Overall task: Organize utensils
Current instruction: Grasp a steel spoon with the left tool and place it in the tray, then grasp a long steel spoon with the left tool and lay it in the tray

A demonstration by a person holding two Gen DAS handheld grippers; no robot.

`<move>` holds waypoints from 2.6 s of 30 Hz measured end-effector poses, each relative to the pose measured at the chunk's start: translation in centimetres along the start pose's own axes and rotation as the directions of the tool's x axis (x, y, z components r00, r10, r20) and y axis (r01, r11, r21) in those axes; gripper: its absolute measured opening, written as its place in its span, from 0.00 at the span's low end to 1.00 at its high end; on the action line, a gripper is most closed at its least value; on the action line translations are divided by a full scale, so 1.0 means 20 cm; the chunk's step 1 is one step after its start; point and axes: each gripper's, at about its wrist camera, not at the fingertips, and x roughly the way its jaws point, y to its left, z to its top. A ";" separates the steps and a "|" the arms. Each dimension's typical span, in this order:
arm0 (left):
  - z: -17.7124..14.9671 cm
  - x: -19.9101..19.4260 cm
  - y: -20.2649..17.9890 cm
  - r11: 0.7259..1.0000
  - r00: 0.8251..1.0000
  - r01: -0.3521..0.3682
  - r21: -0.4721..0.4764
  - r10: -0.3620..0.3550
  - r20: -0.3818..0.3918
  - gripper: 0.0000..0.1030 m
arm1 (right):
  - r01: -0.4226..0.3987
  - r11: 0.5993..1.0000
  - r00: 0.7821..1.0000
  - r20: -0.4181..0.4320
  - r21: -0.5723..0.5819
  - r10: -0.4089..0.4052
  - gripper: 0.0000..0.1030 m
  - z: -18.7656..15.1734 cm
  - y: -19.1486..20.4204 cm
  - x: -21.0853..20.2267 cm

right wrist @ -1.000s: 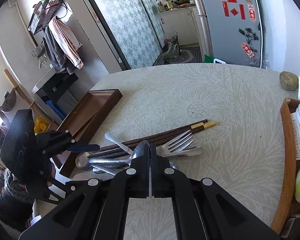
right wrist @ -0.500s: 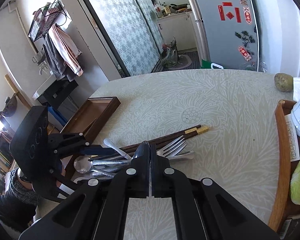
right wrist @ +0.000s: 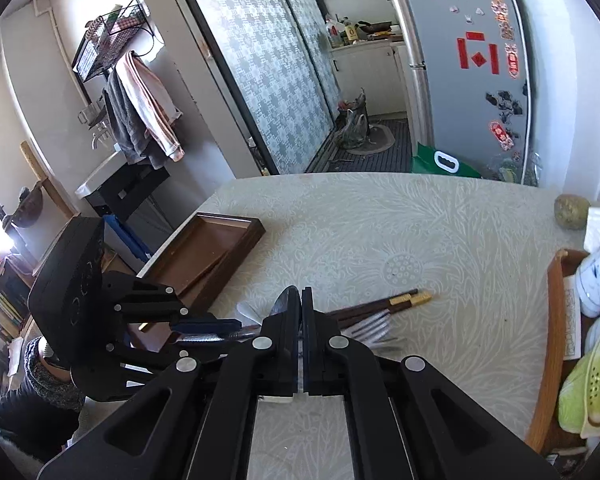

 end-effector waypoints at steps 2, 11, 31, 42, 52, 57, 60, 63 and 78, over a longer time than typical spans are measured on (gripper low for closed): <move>-0.04 -0.08 0.06 0.999 0.999 -0.039 -0.023 0.039 -0.006 0.14 | -0.025 0.999 1.000 -0.017 -0.034 0.025 0.01 0.07 0.10 0.07; -0.40 -0.20 0.47 0.955 0.980 -0.184 -0.232 0.161 -0.113 0.14 | -0.172 0.980 0.971 -0.183 -0.102 0.152 0.01 0.22 0.47 0.68; -0.48 -0.22 0.54 0.951 0.975 -0.222 -0.213 0.214 -0.062 0.53 | -0.153 0.988 0.961 -0.237 -0.032 0.142 0.66 0.22 0.41 0.83; -0.30 -0.08 0.12 0.997 0.997 0.072 0.025 -0.072 0.007 0.50 | -0.025 0.996 0.988 -0.151 0.088 0.038 0.52 -0.12 -0.03 0.28; -0.29 0.11 0.03 0.995 0.992 0.029 0.091 -0.017 -0.128 0.29 | -0.039 0.993 0.981 -0.186 0.115 0.060 0.44 -0.37 -0.08 0.26; -0.29 0.16 0.00 0.993 0.988 0.018 0.119 0.000 -0.152 0.28 | -0.038 0.994 0.979 -0.195 0.098 0.056 0.44 -0.38 -0.06 0.27; -0.29 0.17 -0.01 0.993 0.989 0.027 0.114 -0.010 -0.149 0.17 | -0.019 0.993 0.977 -0.209 0.114 0.043 0.44 -0.39 -0.08 0.29; -0.29 0.17 -0.02 0.994 0.990 0.020 0.112 -0.004 -0.144 0.16 | -0.031 0.985 0.972 -0.225 0.168 0.069 0.44 -0.42 -0.11 0.31; -0.29 0.09 -0.01 0.995 0.995 0.069 0.067 -0.063 -0.078 0.06 | -0.132 0.925 0.965 -0.168 0.358 0.202 0.44 -0.41 -0.17 0.37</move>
